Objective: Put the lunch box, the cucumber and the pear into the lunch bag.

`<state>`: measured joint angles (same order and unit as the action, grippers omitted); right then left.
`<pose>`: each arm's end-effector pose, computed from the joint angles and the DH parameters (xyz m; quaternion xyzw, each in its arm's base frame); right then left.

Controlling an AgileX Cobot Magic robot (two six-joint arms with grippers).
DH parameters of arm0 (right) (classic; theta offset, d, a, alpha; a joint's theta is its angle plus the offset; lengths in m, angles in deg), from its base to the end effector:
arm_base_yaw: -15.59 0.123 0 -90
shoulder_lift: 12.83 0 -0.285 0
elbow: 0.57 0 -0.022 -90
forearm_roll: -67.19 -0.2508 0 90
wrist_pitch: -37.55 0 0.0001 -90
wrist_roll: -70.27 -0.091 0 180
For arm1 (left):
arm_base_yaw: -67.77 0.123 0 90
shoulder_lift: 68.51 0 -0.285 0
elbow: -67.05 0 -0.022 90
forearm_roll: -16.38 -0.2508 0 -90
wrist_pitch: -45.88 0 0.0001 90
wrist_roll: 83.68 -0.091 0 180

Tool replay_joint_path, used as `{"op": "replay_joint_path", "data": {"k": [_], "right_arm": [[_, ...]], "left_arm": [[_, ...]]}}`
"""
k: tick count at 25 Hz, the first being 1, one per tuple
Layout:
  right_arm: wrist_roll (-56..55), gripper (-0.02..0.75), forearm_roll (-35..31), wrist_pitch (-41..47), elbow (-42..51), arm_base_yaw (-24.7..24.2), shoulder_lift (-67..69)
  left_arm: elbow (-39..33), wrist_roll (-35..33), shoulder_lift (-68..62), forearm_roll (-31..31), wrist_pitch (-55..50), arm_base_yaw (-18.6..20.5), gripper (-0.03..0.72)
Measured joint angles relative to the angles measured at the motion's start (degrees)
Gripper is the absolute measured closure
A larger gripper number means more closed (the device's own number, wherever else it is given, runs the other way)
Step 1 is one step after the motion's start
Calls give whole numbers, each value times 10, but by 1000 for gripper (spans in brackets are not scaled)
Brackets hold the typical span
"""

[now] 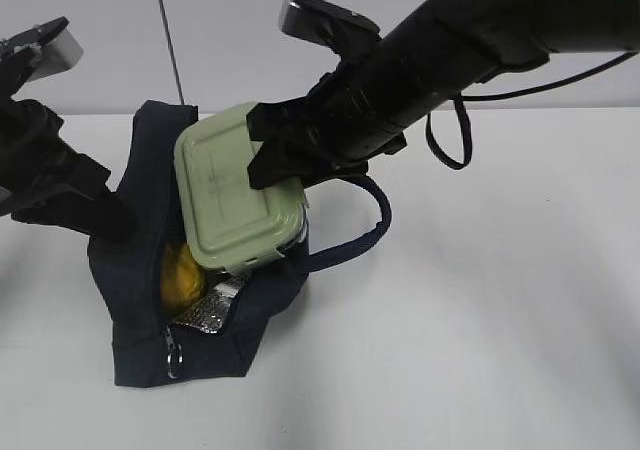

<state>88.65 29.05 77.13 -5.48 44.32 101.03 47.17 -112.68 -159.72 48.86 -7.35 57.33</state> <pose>0.3432 0.2290 0.2571 -0.1931 0.9082 0.2907 0.2310 0.2649 -0.0886 0.2612 0.1936 0.9410 -0.2204 0.1687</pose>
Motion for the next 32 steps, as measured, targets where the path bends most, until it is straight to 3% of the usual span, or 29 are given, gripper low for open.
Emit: {"op": "replay_joint_path", "data": {"k": [5,16,21,23,27,32], "right_arm": [[-74,407,69,17,-40,9,47],[-69,405,97,34,-125,54,79],[-52,259,109,70,-137,56,84],[-52,237,117,74,-137,56,74],[-53,251,152,76,-139,56,33],[-110,268,244,86,-143,56,1]], "left_arm": [[0,0,0,4,0,0,667],[0,0,0,2,0,0,667],[0,0,0,1,-2,0,667],[0,0,0,2,-2,0,667],[0,0,0,4,-2,0,667],[0,0,0,4,-2,0,668]]}}
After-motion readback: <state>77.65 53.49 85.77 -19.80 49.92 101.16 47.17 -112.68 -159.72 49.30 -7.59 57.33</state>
